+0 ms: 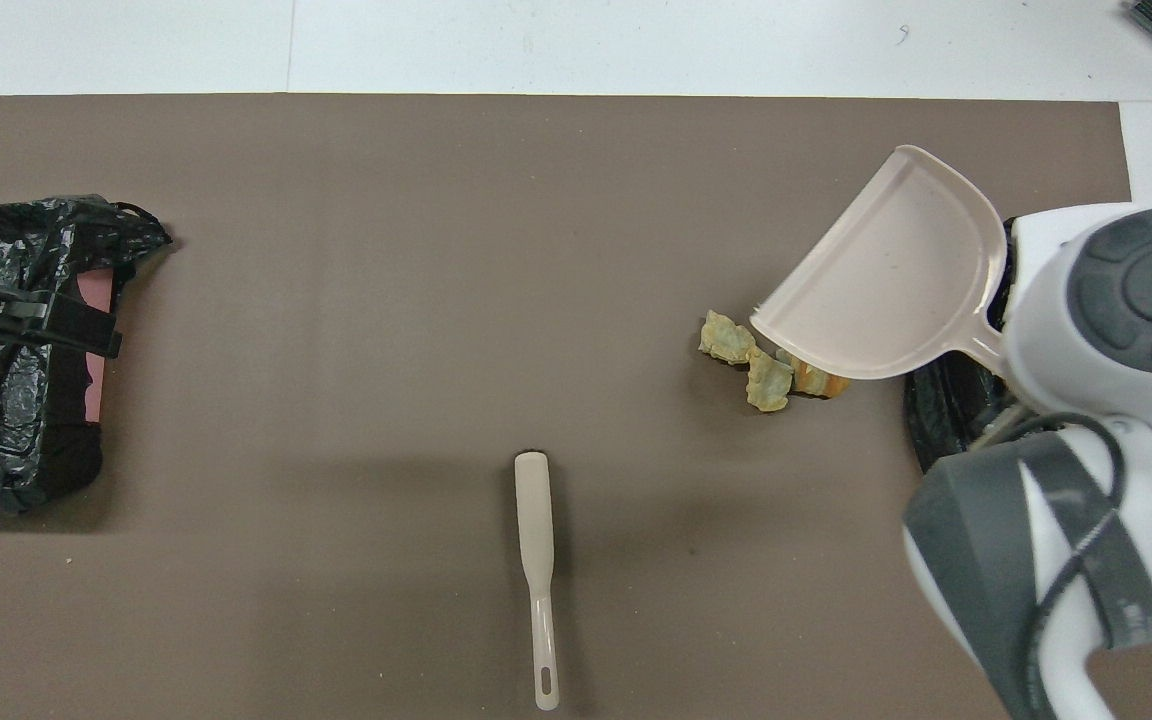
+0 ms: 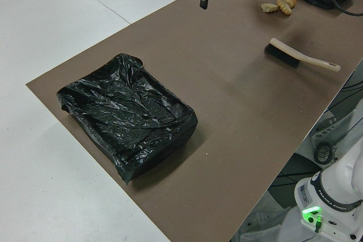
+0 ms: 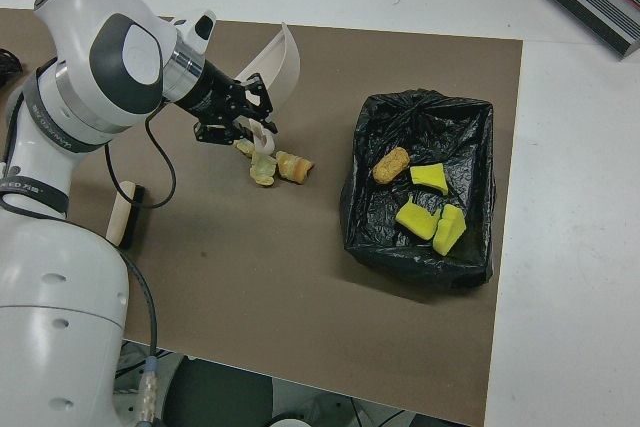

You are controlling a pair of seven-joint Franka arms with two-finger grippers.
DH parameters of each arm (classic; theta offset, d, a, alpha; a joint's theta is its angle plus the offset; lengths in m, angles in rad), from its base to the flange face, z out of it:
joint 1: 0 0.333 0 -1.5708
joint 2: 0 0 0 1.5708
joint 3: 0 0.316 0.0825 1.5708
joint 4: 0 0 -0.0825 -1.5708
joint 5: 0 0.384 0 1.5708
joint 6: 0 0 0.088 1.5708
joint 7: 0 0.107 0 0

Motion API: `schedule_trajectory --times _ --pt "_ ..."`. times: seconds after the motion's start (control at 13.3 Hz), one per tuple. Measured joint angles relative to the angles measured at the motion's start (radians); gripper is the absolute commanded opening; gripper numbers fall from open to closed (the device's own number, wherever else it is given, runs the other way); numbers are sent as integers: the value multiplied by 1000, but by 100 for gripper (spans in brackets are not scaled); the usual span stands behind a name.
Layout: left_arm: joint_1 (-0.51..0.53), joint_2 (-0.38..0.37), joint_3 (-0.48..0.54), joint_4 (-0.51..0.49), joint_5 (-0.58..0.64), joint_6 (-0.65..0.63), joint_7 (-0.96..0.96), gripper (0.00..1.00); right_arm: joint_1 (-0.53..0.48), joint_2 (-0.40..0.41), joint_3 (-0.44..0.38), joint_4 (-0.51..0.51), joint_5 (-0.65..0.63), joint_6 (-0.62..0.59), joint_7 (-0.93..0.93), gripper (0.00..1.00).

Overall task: Sweep and dump trash in bin
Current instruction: 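Bring the empty dustpan back beside the bread scraps with the right gripper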

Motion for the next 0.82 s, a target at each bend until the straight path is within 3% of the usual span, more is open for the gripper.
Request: schedule_trajectory --times 0.3,0.82 --pt "0 0 0 0 -7 0 0 100 127 187 2 100 118 121 415 0" --pt "0 0 -6 -2 -10 -2 -1 100 261 480 1 345 150 269 692 0"
